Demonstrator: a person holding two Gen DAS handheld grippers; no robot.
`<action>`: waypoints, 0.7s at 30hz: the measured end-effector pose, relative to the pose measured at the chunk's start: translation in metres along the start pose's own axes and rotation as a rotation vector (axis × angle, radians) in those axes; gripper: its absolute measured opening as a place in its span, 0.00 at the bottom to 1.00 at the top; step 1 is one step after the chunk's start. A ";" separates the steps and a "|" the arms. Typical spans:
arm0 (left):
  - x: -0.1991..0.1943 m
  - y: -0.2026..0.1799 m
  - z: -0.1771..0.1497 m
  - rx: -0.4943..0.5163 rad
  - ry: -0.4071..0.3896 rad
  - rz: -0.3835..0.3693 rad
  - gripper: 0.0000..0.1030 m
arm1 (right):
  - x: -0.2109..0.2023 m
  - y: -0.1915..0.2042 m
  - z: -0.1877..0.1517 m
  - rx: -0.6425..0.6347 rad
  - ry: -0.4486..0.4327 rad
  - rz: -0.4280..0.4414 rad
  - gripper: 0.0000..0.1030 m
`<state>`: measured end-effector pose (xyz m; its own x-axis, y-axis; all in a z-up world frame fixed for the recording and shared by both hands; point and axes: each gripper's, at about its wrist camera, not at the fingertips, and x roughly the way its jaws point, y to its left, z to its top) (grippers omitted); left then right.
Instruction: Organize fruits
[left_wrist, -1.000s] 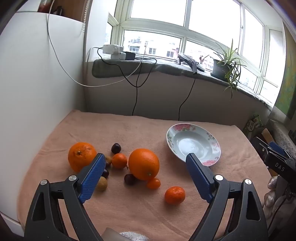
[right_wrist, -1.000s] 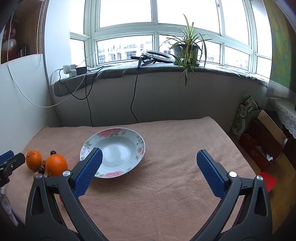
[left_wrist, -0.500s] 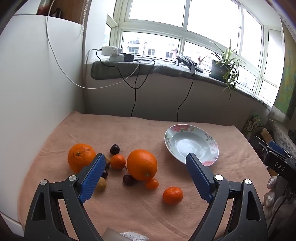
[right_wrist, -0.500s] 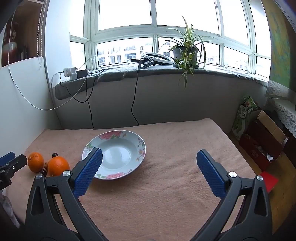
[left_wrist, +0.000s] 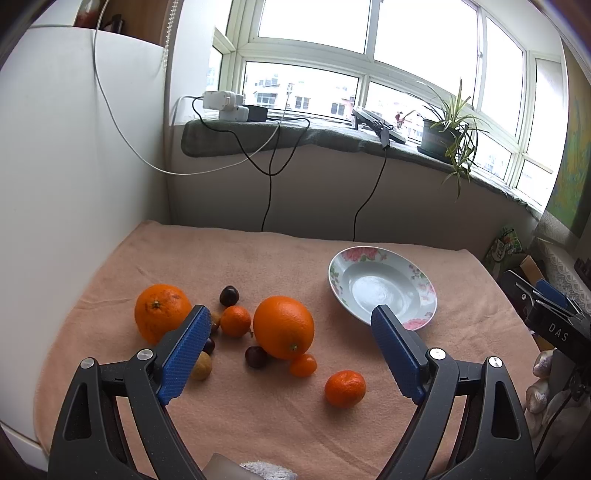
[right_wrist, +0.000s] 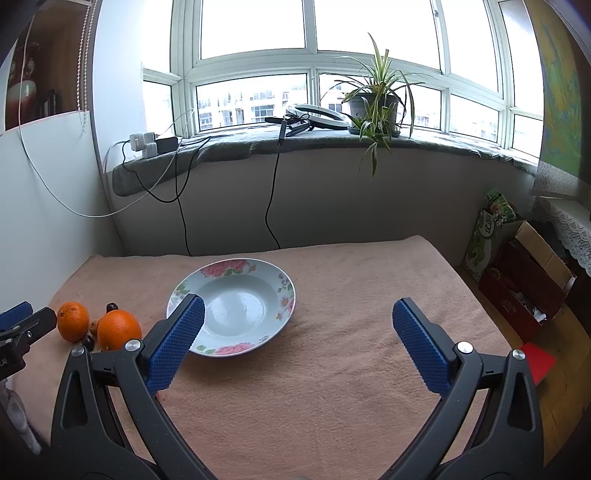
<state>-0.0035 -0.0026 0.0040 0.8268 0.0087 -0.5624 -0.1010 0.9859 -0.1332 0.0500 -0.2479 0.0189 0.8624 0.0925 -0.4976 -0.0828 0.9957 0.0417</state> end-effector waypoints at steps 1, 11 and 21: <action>0.000 0.000 0.000 -0.001 0.000 0.000 0.86 | 0.000 0.000 0.000 0.000 0.001 0.000 1.00; 0.000 0.003 0.000 -0.003 0.002 -0.004 0.86 | 0.002 0.002 -0.002 -0.002 0.002 0.005 1.00; 0.000 0.003 0.001 -0.004 0.004 -0.006 0.86 | 0.002 0.002 -0.004 0.000 0.005 0.006 1.00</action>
<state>-0.0034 0.0008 0.0043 0.8252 0.0025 -0.5648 -0.0984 0.9853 -0.1394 0.0498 -0.2459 0.0150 0.8592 0.0986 -0.5020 -0.0879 0.9951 0.0449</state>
